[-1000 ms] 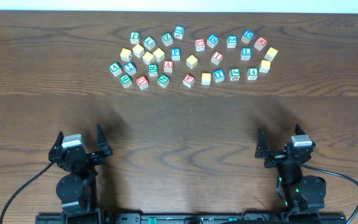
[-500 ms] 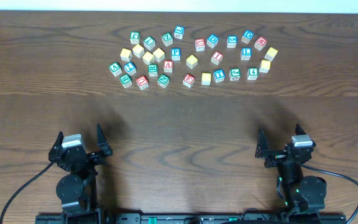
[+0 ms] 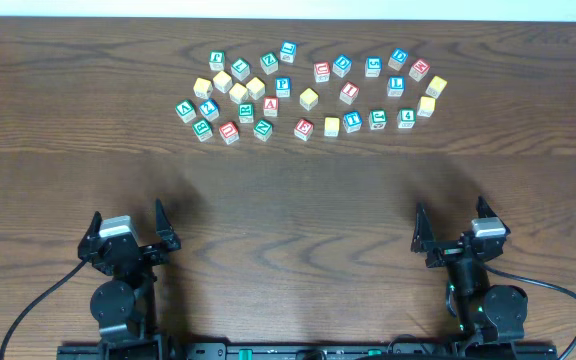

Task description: Spell out AI2

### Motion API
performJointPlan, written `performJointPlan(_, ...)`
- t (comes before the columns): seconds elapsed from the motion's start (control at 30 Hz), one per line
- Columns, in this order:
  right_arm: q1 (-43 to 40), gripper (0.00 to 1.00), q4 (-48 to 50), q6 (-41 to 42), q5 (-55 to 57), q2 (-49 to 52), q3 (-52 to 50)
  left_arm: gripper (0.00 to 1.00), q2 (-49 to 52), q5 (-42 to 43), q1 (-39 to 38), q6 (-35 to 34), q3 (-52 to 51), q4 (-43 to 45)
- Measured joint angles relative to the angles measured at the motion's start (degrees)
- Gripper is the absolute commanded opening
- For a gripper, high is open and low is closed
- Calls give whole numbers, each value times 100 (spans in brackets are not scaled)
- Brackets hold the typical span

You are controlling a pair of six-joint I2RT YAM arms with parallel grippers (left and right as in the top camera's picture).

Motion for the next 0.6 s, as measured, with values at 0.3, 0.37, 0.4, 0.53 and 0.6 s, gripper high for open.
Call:
performJointPlan(0.3,0,99,0,0,-83,0,170,100,0,-48,0,0,70,-107)
performJointPlan(0.37,0,99,0,0,-83,20,258,100,26,-79,0,0,103,-118)
performJointPlan(0.4,0,99,0,0,-83,50,306,100,68,-85,0,0,140,-125)
performJointPlan(0.53,0,99,0,-2,-83,328,551,100,345,-90,0,0,411,-125)
performJointPlan(0.6,0,99,11,-4,-83,525,697,100,511,-90,0,0,553,-125)
